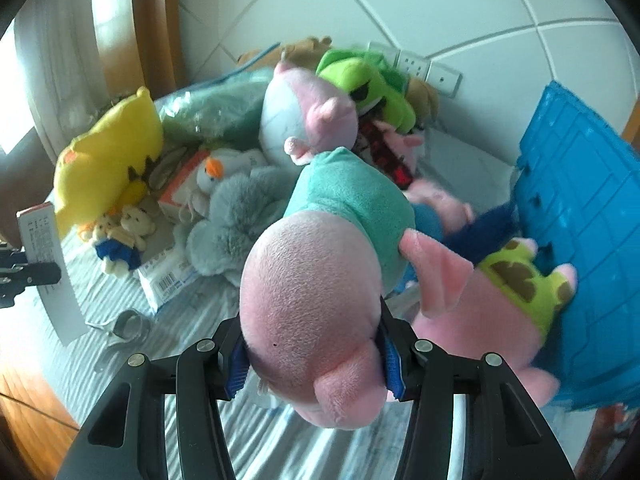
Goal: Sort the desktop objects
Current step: 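Lift the box and pig plush and carry both over the blue crate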
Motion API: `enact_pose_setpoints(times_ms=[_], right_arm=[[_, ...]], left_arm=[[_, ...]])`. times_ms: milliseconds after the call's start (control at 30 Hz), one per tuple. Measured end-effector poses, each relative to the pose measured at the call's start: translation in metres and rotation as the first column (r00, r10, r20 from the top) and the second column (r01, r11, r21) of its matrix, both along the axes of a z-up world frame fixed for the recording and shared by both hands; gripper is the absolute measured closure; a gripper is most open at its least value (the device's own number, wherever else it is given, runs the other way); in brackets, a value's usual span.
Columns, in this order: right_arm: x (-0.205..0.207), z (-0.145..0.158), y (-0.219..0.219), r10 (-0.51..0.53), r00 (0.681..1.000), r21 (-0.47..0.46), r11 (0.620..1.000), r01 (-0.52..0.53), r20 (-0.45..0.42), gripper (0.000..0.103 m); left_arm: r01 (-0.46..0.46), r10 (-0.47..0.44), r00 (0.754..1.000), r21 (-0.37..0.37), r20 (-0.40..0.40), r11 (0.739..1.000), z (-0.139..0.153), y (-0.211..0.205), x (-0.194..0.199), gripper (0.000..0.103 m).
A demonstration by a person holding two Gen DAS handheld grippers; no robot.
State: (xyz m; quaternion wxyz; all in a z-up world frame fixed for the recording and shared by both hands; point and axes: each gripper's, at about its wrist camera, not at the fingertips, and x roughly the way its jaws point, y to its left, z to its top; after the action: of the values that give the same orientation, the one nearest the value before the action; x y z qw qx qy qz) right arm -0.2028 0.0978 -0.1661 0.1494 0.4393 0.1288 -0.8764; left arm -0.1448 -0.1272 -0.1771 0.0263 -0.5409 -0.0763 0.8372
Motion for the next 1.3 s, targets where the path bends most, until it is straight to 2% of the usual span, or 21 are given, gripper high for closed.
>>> enact_pose_setpoints(times_ms=[300,600,767,967,1167,1300], right_arm=[[0.023,0.07,0.055,0.006,0.997,-0.038,0.999,-0.009,-0.081,0.052],[0.041,0.142,0.172,0.036,0.987,-0.081,0.995,-0.05,-0.159,0.052],[0.047,0.176,0.233,0.018,0.979,-0.1,0.994,-0.039,-0.205,0.052],[0.059,0.203,0.289,-0.009,0.973,-0.147,0.989,-0.026,-0.232,0.053],[0.073,0.224,0.343,-0.081,0.959,-0.168,0.985,0.036,-0.271,0.053],[0.073,0.229,0.375,-0.148,0.946,-0.15,0.983,0.107,-0.29,0.053]], left_arm=[[-0.035,0.033,0.997,-0.025,-0.072,0.999,0.065,0.072,0.009,0.081],[-0.05,0.046,0.987,-0.026,-0.153,0.998,0.119,0.188,0.011,0.081],[-0.015,0.01,0.979,-0.024,-0.203,1.0,0.155,0.257,0.009,0.081],[0.066,-0.074,0.964,-0.042,-0.256,0.997,0.193,0.334,0.002,0.081],[0.149,-0.163,0.937,-0.071,-0.308,0.986,0.225,0.39,-0.001,0.081],[0.199,-0.216,0.918,-0.083,-0.332,0.976,0.239,0.42,-0.01,0.081]])
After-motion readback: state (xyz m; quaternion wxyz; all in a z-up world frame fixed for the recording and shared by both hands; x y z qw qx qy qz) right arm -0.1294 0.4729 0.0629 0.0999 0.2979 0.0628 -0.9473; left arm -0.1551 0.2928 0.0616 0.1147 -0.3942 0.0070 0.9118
